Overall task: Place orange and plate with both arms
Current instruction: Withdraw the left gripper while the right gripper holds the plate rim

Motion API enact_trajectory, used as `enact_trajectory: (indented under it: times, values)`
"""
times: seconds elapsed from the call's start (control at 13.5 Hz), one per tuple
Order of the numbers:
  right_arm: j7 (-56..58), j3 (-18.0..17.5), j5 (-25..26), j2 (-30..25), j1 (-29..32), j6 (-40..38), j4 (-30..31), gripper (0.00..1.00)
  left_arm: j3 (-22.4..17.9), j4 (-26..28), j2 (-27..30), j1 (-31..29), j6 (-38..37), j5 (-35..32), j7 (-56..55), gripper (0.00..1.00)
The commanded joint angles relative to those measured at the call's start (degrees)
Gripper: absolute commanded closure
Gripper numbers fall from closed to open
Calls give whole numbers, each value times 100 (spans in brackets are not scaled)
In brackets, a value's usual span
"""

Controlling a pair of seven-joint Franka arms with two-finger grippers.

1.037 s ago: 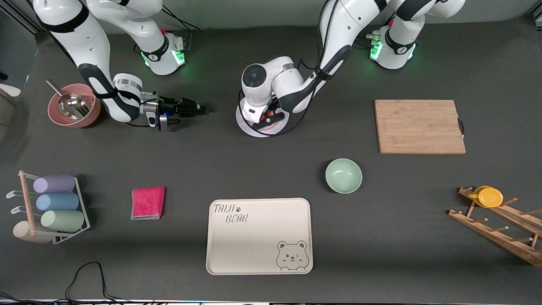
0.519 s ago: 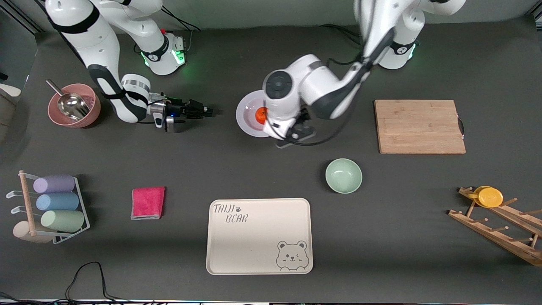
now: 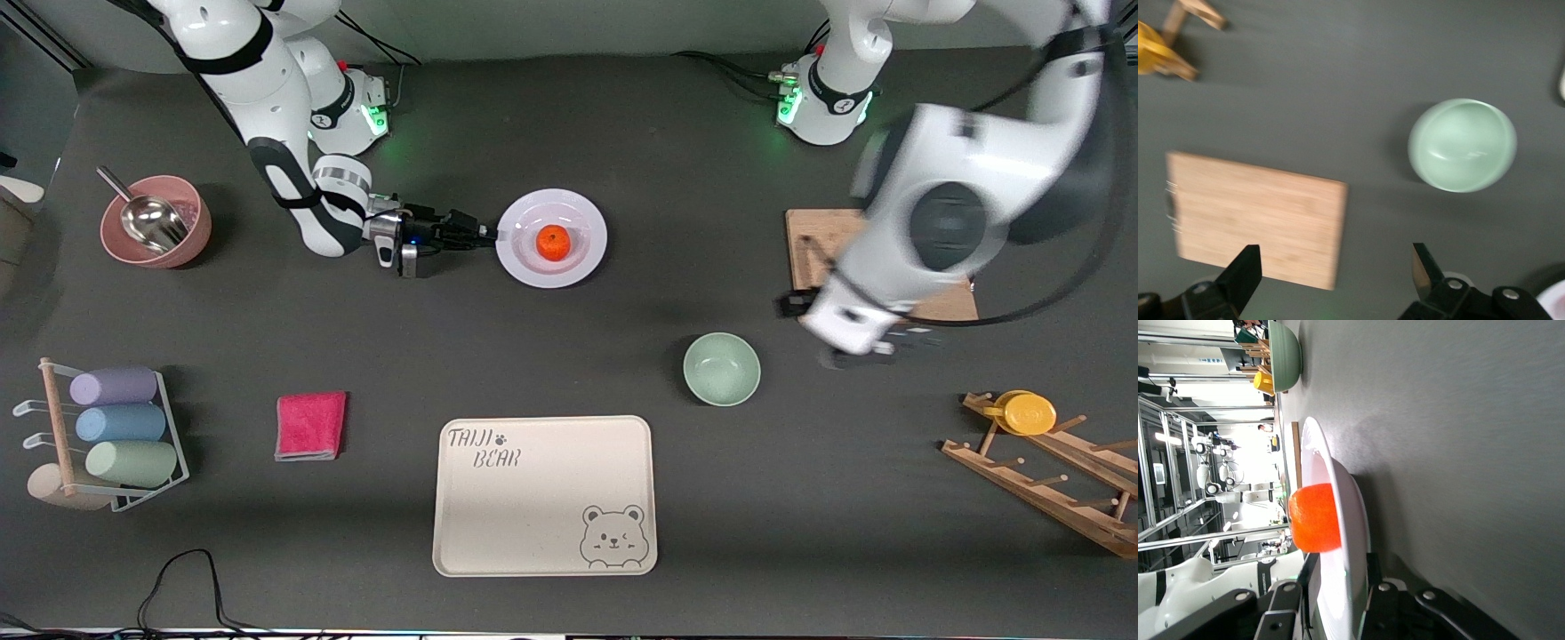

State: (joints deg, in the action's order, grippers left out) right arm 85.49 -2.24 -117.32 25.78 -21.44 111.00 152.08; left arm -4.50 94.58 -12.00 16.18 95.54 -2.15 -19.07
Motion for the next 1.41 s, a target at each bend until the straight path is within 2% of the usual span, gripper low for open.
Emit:
enact_trajectory:
  times: [0.0, 0.07, 0.15, 0.22, 0.3, 0.37, 0.44, 0.52, 0.81, 1.11, 1.33]
  values:
    - [169, -215, -370, 130, -27, 185, -187, 66, -970, 219, 303, 70, -53, 136, 1445, 0]
    - [178, -224, -370, 147, -36, 194, -205, 66, -1226, 184, 329, 70, -45, 101, 1763, 0]
    - [178, -224, -370, 147, -36, 194, -205, 70, -1315, 88, 312, -9, -53, 66, 2036, 0]
    - [265, -224, -370, 147, -27, 194, -205, 82, -1238, 9, 312, -375, -114, 57, 2117, 0]
    - [292, -224, -379, 147, -27, 185, -205, 93, -880, -62, 312, -744, -228, 57, 2118, 0]
    - [292, -224, -379, 147, -27, 185, -205, 99, -381, -193, 303, -1296, -334, 57, 2101, 0]
    - [292, -224, -379, 147, -27, 185, -205, 100, 155, -325, 286, -1728, -439, 22, 2066, 0]
    - [284, -224, -370, 147, -18, 177, -205, 100, 343, -396, 277, -1863, -545, -83, 2013, 0]
    - [161, -224, -362, -194, 96, 124, -187, 100, 336, -755, 286, -1811, -948, -22, 1977, 0]
    - [-672, -294, -274, -1265, 96, 203, -82, 100, 310, -880, 277, -1671, -1082, -75, 1872, 0]
    - [-1471, -478, -91, -2074, 96, 614, -82, 100, 39, -880, 285, -1425, -1091, -84, 1881, 0]
